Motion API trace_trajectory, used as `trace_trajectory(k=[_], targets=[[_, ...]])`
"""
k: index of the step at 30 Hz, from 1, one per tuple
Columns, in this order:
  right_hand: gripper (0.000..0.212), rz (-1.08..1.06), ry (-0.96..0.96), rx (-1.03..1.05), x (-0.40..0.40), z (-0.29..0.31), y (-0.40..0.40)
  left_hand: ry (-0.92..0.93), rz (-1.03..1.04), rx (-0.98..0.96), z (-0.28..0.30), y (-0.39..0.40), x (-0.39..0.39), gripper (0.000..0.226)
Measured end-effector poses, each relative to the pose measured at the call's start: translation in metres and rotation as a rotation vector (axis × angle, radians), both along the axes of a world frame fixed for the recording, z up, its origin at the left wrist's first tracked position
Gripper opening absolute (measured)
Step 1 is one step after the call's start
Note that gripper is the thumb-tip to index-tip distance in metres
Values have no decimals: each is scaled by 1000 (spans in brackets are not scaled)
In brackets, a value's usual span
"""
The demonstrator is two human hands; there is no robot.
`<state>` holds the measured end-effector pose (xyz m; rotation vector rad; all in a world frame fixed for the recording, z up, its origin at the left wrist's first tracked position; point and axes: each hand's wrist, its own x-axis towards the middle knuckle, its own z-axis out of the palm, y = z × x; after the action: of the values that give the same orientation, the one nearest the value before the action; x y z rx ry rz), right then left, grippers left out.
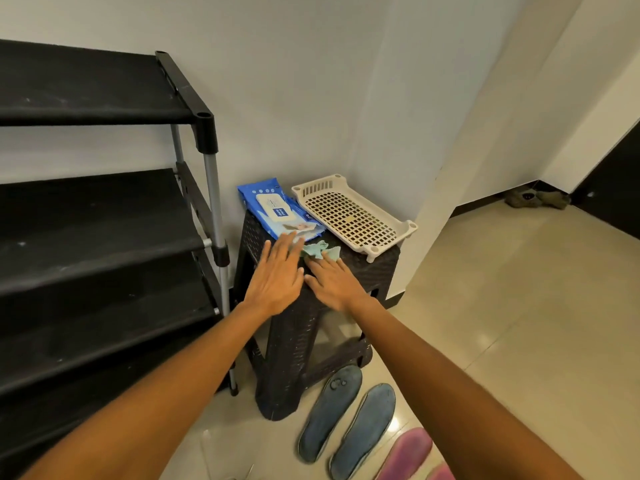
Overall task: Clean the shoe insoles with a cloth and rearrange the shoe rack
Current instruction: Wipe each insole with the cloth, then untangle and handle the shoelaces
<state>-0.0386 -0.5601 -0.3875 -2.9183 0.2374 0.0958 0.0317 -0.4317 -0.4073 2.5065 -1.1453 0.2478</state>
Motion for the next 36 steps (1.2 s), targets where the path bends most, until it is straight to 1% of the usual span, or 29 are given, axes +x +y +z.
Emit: trace_trajectory(k=[2, 3, 6, 8, 10, 12, 14, 17, 19, 21, 22, 25, 29, 31, 32, 36], targets=[[44, 25, 1, 47, 3, 2, 2, -75, -140, 81, -2, 0, -4, 57], [43, 33, -8, 70, 3, 3, 2, -46, -162, 138, -3, -1, -4, 56], [39, 21, -101, 129, -2, 7, 0, 150, -86, 218, -3, -5, -1, 55], [35, -3, -221, 154, -9, 10, 0, 182, -71, 263, 0, -8, -2, 56], [33, -44, -336, 146, -18, 11, 2, 170, -61, 280, 2, -8, -5, 55], [31, -108, -427, 131, -28, 9, 8, 145, -38, 247, 3, -4, -12, 54], [30, -174, -506, 141, -43, 2, 17, 99, -24, 163, -2, 4, -27, 54], [28, -282, -551, 214, -67, -16, 39, 62, -31, 7, -20, 22, -57, 52], [29, -329, -559, 267, -86, -38, 58, 107, -20, -36, -41, 35, -81, 49], [28, -348, -497, 301, -105, -65, 78, 169, 26, -69, -67, 48, -105, 45], [27, -350, -438, 313, -112, -81, 87, 206, 47, -77, -81, 55, -117, 44], [28, -332, -219, 367, -135, -129, 113, 329, 96, -23, -128, 80, -154, 41], [32, -297, 23, 430, -163, -202, 139, 401, 243, 112, -203, 113, -191, 38], [33, -307, 128, 467, -172, -237, 146, 536, 325, 132, -234, 124, -197, 35], [34, -320, 178, 480, -175, -255, 148, 591, 360, 183, -250, 127, -198, 36], [36, -333, 353, 552, -179, -321, 156, 613, 444, 385, -323, 142, -200, 34]])
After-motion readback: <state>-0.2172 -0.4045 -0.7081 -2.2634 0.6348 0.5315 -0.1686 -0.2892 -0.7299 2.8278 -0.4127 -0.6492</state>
